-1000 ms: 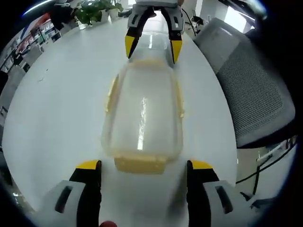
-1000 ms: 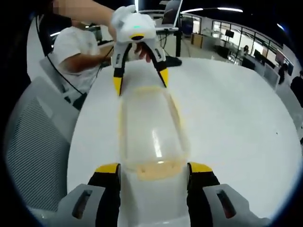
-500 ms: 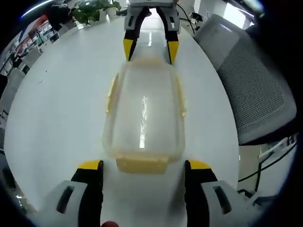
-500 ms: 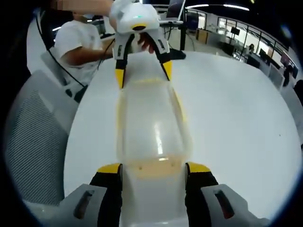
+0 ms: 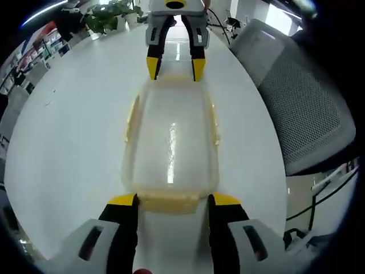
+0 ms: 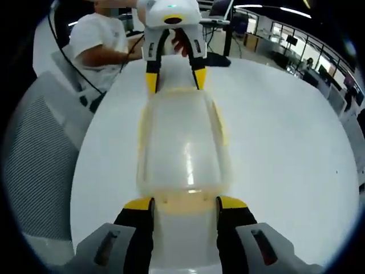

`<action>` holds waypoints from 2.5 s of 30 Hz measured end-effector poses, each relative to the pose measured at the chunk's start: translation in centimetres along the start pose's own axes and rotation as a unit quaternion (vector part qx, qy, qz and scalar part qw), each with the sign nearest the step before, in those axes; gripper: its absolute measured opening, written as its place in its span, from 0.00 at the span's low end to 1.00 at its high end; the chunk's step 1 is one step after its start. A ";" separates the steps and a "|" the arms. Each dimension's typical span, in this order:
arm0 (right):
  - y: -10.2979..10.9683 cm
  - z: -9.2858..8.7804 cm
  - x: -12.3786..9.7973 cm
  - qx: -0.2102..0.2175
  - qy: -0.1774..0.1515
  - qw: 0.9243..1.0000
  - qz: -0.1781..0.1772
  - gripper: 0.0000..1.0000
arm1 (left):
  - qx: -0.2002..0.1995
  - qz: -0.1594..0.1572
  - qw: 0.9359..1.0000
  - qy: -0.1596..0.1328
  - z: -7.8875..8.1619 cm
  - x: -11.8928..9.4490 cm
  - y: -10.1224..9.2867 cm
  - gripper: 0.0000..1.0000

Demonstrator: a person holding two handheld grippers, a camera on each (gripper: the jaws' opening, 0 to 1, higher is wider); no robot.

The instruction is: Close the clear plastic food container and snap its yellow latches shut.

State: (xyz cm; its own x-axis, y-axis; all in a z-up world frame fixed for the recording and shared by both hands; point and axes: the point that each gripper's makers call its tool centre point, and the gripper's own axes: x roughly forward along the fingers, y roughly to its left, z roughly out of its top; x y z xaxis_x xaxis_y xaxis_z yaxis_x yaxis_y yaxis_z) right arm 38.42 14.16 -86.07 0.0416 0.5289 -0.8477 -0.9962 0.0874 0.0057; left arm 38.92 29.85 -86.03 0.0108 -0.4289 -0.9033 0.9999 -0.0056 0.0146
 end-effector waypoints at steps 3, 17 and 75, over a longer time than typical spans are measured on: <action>0.1 -0.1 -0.1 -0.001 0.002 1.000 0.003 0.40 | 0.003 -0.002 1.000 0.001 0.0 0.0 -0.1 0.46; 0.1 0.0 0.1 -0.015 0.021 1.000 0.010 0.39 | 0.005 0.000 1.000 0.008 -0.1 -0.2 -0.1 0.39; 0.4 2.0 -3.3 -0.055 0.047 0.997 0.023 0.38 | -0.014 0.000 0.999 0.040 2.0 -4.3 -1.2 0.37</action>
State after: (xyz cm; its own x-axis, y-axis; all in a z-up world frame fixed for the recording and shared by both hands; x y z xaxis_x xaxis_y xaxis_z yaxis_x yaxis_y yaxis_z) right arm 38.07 14.15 -82.15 -0.0074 0.4486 -0.8937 -0.9995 -0.0308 -0.0072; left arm 37.65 29.94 -81.29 0.0103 -0.3561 -0.9344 0.9998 0.0198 0.0035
